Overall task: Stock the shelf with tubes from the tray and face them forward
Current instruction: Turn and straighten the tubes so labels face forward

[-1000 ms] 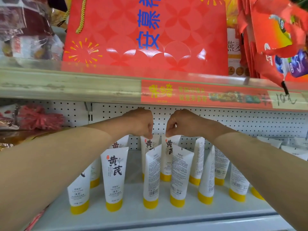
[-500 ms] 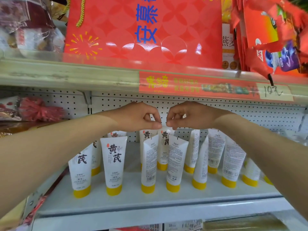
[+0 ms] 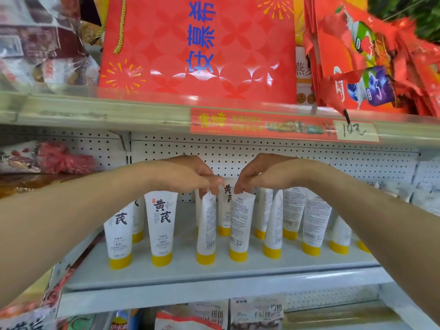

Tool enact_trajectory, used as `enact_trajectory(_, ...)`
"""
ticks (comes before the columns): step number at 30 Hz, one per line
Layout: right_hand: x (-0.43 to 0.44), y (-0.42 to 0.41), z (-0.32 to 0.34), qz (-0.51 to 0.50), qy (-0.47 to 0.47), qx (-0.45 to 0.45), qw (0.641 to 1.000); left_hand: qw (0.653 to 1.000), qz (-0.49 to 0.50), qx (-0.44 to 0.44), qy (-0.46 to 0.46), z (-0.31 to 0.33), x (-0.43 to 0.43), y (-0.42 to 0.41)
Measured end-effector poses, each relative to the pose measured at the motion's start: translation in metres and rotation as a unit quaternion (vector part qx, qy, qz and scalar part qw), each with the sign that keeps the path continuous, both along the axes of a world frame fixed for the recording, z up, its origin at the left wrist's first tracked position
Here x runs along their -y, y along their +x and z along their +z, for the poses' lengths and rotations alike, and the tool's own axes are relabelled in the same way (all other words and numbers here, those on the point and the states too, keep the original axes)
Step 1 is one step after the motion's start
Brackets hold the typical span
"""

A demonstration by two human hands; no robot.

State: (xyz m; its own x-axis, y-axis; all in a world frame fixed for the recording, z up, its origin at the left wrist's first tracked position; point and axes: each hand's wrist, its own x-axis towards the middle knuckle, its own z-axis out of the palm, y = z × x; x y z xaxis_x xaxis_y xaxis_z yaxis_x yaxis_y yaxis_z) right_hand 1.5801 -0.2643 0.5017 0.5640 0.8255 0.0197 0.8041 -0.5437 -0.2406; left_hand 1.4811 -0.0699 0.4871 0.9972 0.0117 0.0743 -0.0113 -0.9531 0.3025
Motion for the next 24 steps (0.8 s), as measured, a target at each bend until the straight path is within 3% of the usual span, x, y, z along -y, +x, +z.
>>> enact_trajectory(4, 0.000, 0.004, -0.003, 0.000, 0.008, 0.011, 1.000, 1.000, 0.006, 0.002, 0.018, 0.000, 0.003, 0.000)
enact_trajectory(12, -0.010, 0.012, -0.012, -0.009, 0.048, 0.074, 0.996, 0.994, 0.033, 0.096, 0.039, -0.009, 0.005, 0.010)
enact_trajectory(24, -0.015, 0.016, -0.005, -0.022, 0.023, 0.093, 0.995, 0.988, 0.101, 0.092, 0.072, -0.013, 0.012, 0.018)
